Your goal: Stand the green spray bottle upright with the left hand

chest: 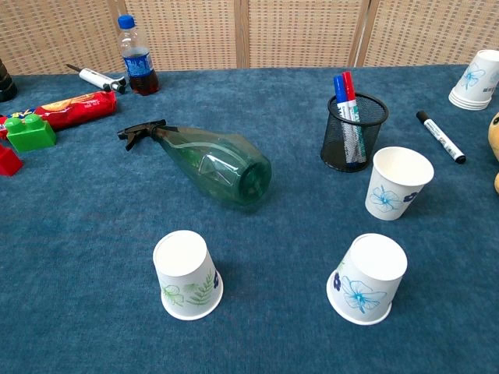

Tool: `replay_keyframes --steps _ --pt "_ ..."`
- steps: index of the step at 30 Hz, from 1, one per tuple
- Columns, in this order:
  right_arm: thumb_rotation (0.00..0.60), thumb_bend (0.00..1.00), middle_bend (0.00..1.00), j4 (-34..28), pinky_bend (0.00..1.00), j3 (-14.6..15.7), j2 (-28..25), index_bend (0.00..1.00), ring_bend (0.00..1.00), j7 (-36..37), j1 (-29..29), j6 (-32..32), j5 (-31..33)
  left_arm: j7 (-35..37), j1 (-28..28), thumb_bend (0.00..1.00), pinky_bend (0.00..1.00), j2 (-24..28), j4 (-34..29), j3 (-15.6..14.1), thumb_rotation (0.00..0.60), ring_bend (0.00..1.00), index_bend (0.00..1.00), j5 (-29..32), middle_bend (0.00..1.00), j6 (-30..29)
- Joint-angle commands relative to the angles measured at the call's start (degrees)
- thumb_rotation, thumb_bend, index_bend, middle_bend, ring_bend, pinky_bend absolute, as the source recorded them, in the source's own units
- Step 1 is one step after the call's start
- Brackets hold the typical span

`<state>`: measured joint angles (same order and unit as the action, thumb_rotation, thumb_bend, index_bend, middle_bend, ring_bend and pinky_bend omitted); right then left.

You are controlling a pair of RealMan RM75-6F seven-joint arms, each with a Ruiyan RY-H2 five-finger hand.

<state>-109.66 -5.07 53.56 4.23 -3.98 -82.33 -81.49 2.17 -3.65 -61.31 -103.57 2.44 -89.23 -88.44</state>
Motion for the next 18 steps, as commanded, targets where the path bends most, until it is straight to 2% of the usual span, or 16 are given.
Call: replay_keyframes --steps 1,9,18 --pt "0.6 0.39 0.27 -0.05 0.17 -0.08 0.09 0.3 0.08 -0.1 -0.12 0.14 0.13 -0.02 -0.14 0.45 0.2 -0.06 0.08 0.01 0.6 0.17 0.3 0.22 0.24 0.3" --pt "0.6 0.39 0.27 -0.08 0.17 -0.05 0.25 0.3 0.08 0.07 -0.14 0.02 -0.1 0.24 -0.53 0.45 0.2 0.72 -0.31 -0.15 0.6 0.18 0.29 -0.45 0.24 0.73" --pt "0.6 0.39 0.27 -0.15 0.17 0.38 -0.02 0.3 0.08 0.53 0.81 -1.22 -0.57 5.34 -3.16 0.45 0.2 6.26 -3.13 -1.85 0.6 0.21 0.28 -3.16 0.27 5.94"
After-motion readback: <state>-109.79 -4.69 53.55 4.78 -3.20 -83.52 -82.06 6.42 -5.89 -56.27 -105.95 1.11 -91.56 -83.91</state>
